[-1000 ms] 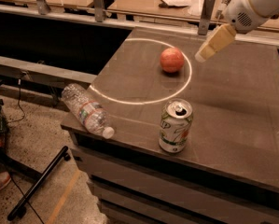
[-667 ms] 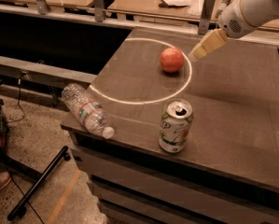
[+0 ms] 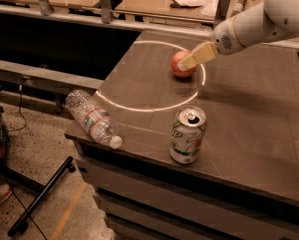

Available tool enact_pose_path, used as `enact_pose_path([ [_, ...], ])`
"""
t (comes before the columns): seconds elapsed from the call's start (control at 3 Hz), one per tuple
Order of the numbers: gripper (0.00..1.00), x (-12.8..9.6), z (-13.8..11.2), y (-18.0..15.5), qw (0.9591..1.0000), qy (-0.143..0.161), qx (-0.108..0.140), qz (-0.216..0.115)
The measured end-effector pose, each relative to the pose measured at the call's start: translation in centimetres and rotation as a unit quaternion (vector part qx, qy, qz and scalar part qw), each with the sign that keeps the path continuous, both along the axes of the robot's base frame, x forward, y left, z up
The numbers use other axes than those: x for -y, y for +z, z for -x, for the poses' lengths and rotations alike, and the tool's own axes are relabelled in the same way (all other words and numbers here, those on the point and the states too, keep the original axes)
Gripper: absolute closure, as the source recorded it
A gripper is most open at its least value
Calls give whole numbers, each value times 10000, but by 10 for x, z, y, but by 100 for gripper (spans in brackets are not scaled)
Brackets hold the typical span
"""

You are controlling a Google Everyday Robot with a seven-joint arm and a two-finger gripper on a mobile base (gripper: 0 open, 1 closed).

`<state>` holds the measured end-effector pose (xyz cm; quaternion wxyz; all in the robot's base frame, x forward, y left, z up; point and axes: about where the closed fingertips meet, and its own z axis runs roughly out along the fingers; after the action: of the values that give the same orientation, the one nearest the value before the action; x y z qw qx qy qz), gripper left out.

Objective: Move apple near 7up can

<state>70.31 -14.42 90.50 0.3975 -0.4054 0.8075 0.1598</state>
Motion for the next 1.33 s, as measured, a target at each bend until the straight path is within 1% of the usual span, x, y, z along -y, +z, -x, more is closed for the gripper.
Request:
enact_pose_path([
  [0.33, 2, -31, 2, -9, 9996, 283, -22, -58],
  [0.67, 26, -45, 1, -29, 9992, 333, -89, 199],
  [1.0, 57, -49, 2, -42, 9988, 249, -253, 341],
  [1.33, 79, -46, 5, -44, 9986, 159, -334, 378],
])
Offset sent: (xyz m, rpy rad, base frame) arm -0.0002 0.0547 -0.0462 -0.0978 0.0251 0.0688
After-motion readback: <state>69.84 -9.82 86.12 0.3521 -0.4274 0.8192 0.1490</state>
